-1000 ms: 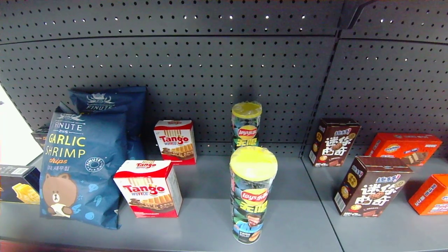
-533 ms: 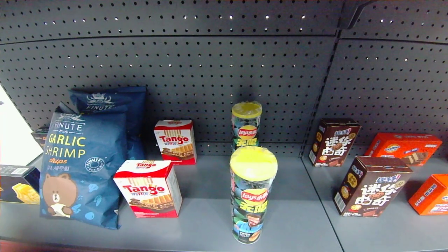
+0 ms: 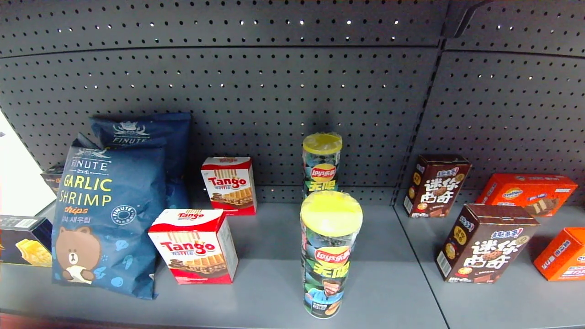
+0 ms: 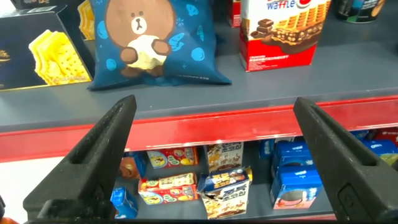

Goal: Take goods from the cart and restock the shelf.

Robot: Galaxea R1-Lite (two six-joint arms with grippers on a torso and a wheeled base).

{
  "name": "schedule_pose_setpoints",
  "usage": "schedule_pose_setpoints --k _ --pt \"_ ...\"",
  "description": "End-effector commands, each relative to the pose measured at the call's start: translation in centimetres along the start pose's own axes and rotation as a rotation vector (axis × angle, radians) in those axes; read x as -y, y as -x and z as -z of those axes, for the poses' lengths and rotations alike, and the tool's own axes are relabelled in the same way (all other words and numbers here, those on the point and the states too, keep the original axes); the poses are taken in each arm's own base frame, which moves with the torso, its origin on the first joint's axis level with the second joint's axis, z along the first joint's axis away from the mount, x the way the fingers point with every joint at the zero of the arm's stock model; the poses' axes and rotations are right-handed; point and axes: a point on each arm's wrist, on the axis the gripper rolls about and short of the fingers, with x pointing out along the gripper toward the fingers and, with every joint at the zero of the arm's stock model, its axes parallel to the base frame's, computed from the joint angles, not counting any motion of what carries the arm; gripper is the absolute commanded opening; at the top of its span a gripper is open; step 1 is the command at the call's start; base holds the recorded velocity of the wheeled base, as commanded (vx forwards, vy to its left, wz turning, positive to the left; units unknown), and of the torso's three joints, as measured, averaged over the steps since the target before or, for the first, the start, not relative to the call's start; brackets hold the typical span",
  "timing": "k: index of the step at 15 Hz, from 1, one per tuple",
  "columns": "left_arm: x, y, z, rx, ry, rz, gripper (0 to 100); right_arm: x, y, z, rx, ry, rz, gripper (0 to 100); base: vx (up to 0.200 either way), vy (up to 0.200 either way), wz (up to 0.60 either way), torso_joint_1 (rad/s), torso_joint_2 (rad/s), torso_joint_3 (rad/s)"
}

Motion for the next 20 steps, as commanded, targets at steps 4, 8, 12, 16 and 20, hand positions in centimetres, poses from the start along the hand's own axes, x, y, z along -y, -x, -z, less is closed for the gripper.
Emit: schedule_pose_setpoints --k 4,8,12,16,20 --pt "0.01 0.00 0.00 0.001 -0.001 0.002 100 -0.04 0.45 0.14 0.062 0.000 0.014 100 0.000 0.000 0.00 0.000 0.00 0.000" --pt "0.01 0.00 0.00 0.001 0.001 0.002 100 -0.04 0.45 0.13 0.063 0.000 0.014 100 0.000 0.000 0.00 0.000 0.00 0.000" --pt "0.01 0.00 0.00 0.001 -0.001 0.000 100 -0.04 0.45 0.13 0.063 0.000 0.014 100 0.000 0.000 0.00 0.000 0.00 0.000" --pt "0.01 0.01 -0.04 0.002 0.001 0.000 100 -0.04 0.45 0.13 0.063 0.000 0.014 100 0.000 0.000 0.00 0.000 0.00 0.000" --pt "-0.01 0.01 0.01 0.002 -0.008 -0.007 100 -0.04 0.45 0.13 0.063 0.000 0.013 100 0.000 0.000 0.00 0.000 0.00 0.000"
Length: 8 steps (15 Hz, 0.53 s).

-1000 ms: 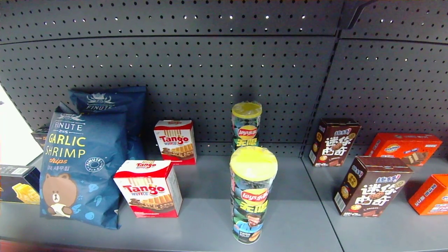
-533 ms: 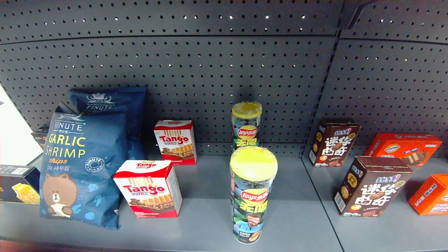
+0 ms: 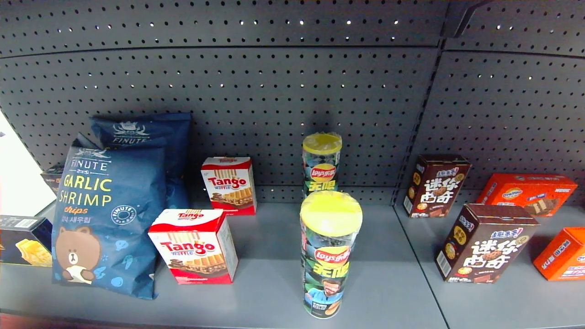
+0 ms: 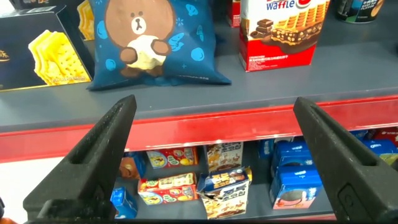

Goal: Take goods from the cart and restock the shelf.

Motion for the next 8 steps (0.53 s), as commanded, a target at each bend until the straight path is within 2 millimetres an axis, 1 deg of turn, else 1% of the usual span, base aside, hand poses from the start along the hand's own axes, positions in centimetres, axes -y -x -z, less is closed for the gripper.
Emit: schedule_pose_setpoints --k 1,2,5,8 --pt "-0.08 0.00 0.02 -0.002 -0.004 -0.036 100 0.00 0.01 0.00 0.002 0.000 -0.001 100 0.000 0.000 0.00 0.000 0.00 0.000" --pt "-0.18 0.01 0.01 -0.003 0.005 -0.078 100 0.00 0.01 0.00 0.002 0.000 0.000 100 0.000 0.000 0.00 0.000 0.00 0.000" --pt "-0.17 0.01 0.02 -0.004 0.010 -0.072 100 0.00 0.01 0.00 0.002 0.000 0.000 100 0.000 0.000 0.00 0.000 0.00 0.000" --pt "-0.17 0.00 -0.01 -0.001 0.070 -0.075 100 0.00 0.01 0.00 0.002 0.000 -0.001 100 0.000 0.000 0.00 0.000 0.00 0.000"
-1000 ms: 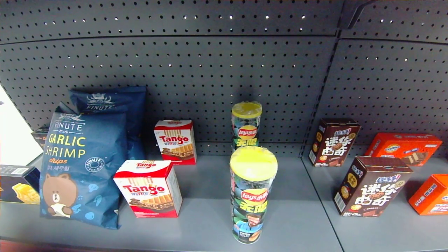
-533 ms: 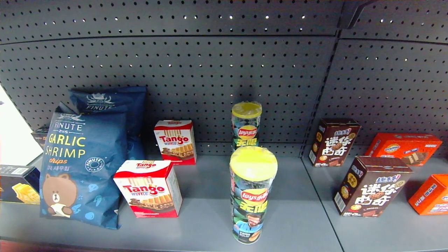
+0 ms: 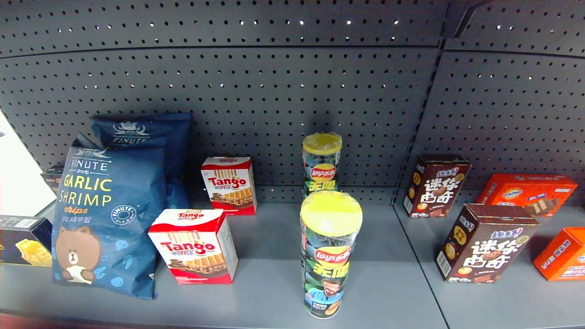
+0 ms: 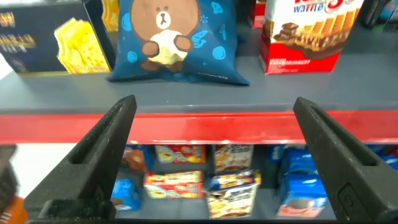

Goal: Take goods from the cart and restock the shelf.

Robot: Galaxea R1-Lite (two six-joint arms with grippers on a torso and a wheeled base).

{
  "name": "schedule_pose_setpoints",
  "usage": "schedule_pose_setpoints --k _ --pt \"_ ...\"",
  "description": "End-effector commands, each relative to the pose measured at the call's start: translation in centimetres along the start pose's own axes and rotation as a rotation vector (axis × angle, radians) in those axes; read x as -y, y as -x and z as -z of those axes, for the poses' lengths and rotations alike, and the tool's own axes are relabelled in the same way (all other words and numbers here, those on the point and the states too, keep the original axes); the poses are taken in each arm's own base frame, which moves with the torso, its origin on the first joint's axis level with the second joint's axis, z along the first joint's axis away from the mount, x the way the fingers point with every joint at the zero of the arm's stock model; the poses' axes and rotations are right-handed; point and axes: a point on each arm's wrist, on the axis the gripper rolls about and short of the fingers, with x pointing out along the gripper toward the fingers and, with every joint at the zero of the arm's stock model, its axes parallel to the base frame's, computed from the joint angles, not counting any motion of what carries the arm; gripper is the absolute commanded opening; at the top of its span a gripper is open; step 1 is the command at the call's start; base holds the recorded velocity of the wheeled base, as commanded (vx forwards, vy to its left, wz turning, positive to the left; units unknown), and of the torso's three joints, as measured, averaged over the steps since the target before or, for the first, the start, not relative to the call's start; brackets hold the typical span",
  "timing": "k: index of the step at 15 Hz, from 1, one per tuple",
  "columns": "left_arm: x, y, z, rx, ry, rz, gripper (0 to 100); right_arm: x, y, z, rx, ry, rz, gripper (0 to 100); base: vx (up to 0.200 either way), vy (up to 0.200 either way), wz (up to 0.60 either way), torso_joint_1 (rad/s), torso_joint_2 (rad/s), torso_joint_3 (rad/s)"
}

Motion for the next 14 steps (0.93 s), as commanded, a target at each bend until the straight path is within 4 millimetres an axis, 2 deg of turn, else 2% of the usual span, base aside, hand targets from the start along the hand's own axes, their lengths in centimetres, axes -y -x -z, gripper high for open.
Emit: schedule_pose_setpoints --k 1,14 --pt "0.00 -0.01 -0.02 0.000 0.002 0.000 100 0.00 0.01 0.00 0.002 0.000 -0.002 100 0.000 0.000 0.00 0.000 0.00 0.000" --pt "0.00 -0.01 -0.02 0.000 0.002 -0.001 100 -0.01 0.01 0.00 0.002 0.000 -0.003 100 0.000 0.000 0.00 0.000 0.00 0.000"
